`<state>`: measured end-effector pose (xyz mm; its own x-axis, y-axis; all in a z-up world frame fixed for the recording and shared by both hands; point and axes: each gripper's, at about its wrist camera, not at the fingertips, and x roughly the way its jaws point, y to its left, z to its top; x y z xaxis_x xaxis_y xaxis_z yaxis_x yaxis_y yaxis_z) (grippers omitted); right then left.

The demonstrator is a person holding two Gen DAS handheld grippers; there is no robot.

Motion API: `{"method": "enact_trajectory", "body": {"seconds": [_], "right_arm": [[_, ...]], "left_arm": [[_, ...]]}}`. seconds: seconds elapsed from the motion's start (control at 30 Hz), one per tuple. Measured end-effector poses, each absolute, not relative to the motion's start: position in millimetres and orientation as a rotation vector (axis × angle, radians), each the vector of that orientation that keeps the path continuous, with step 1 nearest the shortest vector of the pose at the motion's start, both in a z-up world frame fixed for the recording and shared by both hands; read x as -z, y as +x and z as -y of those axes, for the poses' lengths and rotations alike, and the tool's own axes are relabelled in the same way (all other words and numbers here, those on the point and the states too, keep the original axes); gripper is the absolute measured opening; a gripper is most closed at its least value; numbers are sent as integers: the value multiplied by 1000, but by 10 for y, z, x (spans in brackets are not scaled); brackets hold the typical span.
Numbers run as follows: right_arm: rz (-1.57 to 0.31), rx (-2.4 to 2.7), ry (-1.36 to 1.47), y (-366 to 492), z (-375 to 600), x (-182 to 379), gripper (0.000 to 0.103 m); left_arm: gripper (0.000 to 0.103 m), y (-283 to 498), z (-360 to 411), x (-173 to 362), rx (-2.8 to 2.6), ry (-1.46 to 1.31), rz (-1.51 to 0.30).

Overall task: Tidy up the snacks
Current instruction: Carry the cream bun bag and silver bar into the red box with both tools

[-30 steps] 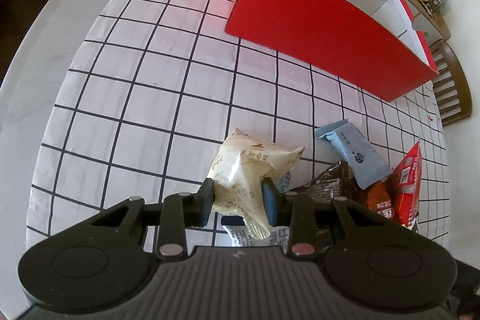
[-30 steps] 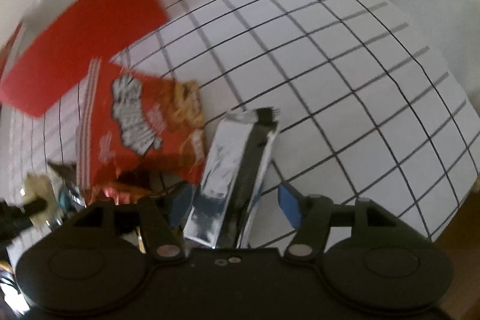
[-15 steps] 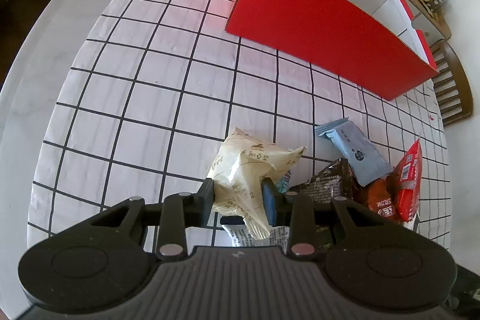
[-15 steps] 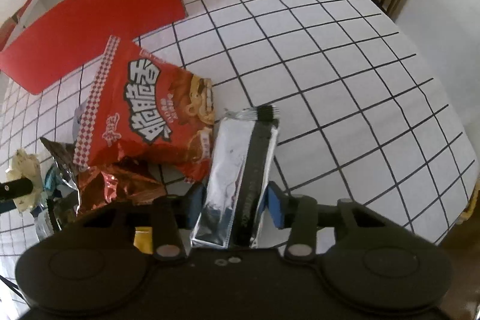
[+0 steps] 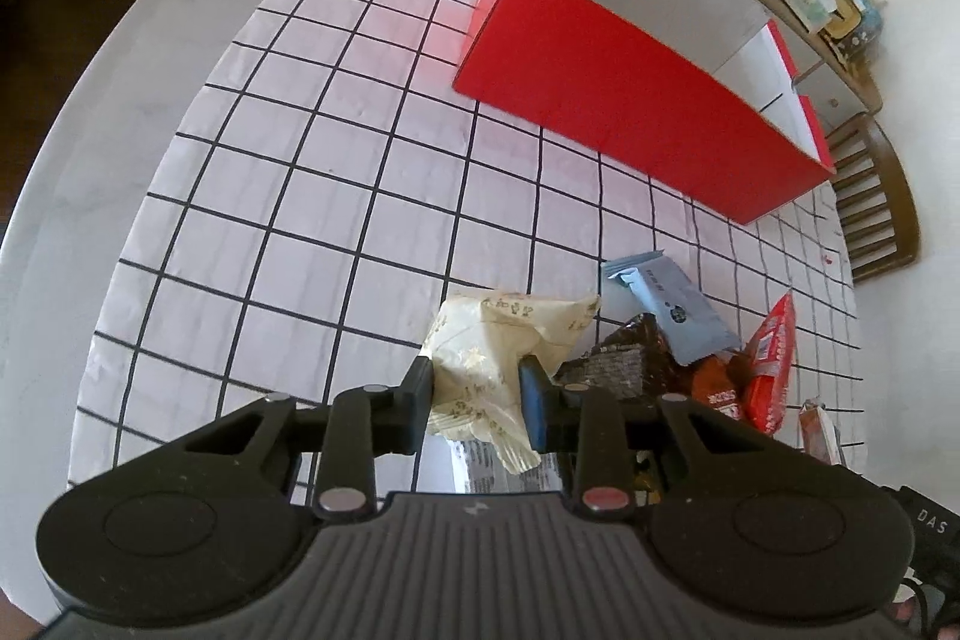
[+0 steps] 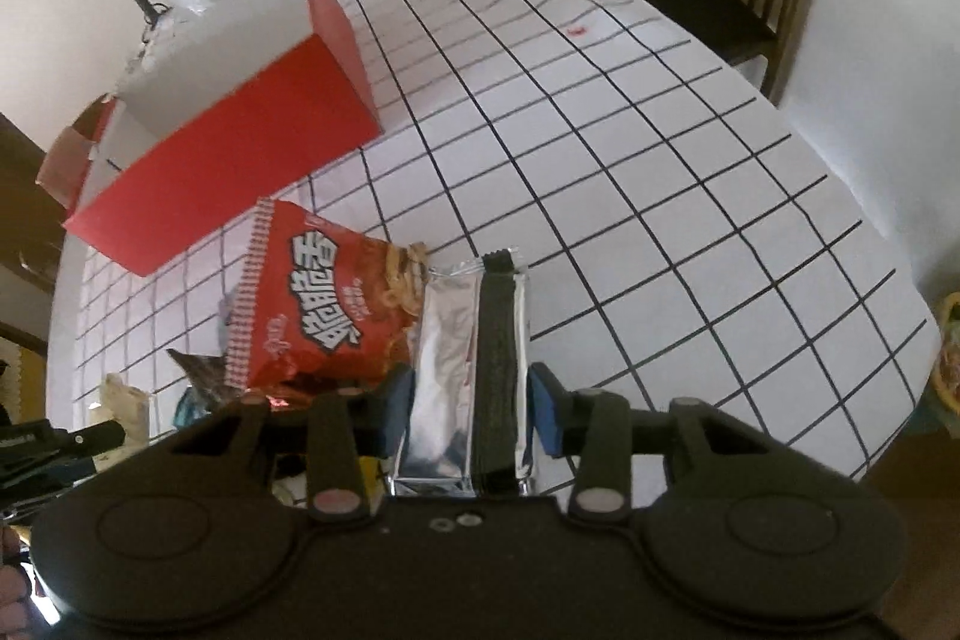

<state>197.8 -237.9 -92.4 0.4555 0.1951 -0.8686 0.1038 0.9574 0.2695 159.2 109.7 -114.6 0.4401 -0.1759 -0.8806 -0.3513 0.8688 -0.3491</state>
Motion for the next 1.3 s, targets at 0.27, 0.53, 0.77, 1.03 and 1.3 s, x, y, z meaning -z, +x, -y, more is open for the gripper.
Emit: {"method": "enact_trajectory", "body": {"seconds": [0.27,0.53,0.77,1.03,1.3], "right_arm": [[-1057,-123,327,1955,2378,673,40],[-998,-226,283,2172,2190,319,40],[-939,-289,224,2600,2025,42,40],[-916,-359,137,3199,1750,-28,40],[-931,-408,36,3804,1428,106,40]], "left_arm": [[26,1517,-1070,999,-100,-564,-1110],[26,1637,-997,595,-74,-536,-1036],[26,2040,-943,272,-62,-488,-975],[26,2677,-863,105,-79,-410,-945],[26,3350,-865,130,-113,-337,-944]]}}
